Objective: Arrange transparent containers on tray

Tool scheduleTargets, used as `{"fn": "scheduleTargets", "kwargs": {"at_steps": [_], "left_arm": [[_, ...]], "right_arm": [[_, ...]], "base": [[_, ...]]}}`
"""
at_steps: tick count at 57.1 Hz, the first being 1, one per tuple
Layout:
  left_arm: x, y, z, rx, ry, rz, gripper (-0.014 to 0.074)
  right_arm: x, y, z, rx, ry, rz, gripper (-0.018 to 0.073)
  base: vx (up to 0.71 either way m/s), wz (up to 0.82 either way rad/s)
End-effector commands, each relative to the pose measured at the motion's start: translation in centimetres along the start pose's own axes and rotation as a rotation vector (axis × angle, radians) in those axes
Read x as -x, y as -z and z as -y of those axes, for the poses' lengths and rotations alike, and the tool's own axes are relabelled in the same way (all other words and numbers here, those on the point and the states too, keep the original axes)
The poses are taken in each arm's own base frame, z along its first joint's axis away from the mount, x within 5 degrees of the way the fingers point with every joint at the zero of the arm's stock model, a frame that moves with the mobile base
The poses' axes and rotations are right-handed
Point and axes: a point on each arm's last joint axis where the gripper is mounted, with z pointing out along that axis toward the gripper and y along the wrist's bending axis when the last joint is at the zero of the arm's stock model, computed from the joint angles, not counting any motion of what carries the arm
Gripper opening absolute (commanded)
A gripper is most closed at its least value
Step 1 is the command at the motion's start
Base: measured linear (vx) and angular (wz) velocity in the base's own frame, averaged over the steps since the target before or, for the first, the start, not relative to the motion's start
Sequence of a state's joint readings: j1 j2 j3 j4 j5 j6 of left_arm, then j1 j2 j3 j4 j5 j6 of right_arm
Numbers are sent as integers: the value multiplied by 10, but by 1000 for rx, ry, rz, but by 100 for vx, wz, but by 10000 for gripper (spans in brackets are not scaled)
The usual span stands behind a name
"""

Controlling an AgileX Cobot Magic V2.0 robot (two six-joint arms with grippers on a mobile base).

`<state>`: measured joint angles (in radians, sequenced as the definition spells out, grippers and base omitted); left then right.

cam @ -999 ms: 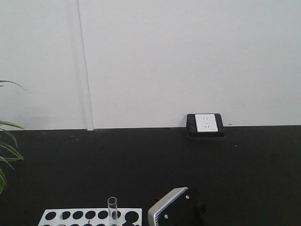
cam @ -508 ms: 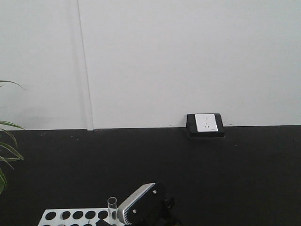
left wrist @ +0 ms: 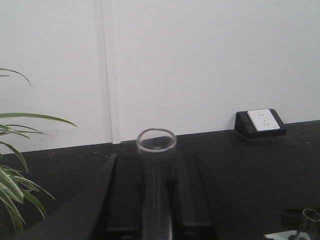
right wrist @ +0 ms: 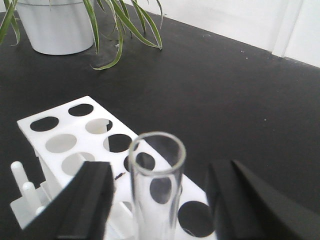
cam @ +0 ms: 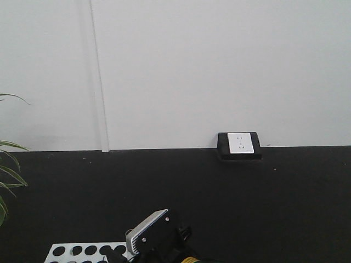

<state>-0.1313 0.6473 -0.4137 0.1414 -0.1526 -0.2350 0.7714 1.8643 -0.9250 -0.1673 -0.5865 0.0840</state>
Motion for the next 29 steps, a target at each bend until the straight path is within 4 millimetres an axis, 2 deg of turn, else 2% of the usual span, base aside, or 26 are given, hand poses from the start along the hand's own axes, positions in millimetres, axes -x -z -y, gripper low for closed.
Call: {"fn": "scheduleTargets", "kwargs": {"at_steps": [1, 18, 23, 29], "left_arm": [[19, 1, 3, -26, 16, 116, 132], [19, 1, 3, -26, 16, 117, 132], [19, 1, 3, -26, 16, 117, 132], [19, 1, 3, -26, 16, 117, 132]], "right_arm": [[35, 6, 2, -2, 7, 162, 359], [37, 7, 2, -1, 8, 185, 6], [41, 9, 2, -1, 9, 195, -14], [56, 13, 3, -9, 14, 197, -13]], "base": [[0, 0], [0, 0], [0, 0], [0, 0]]}}
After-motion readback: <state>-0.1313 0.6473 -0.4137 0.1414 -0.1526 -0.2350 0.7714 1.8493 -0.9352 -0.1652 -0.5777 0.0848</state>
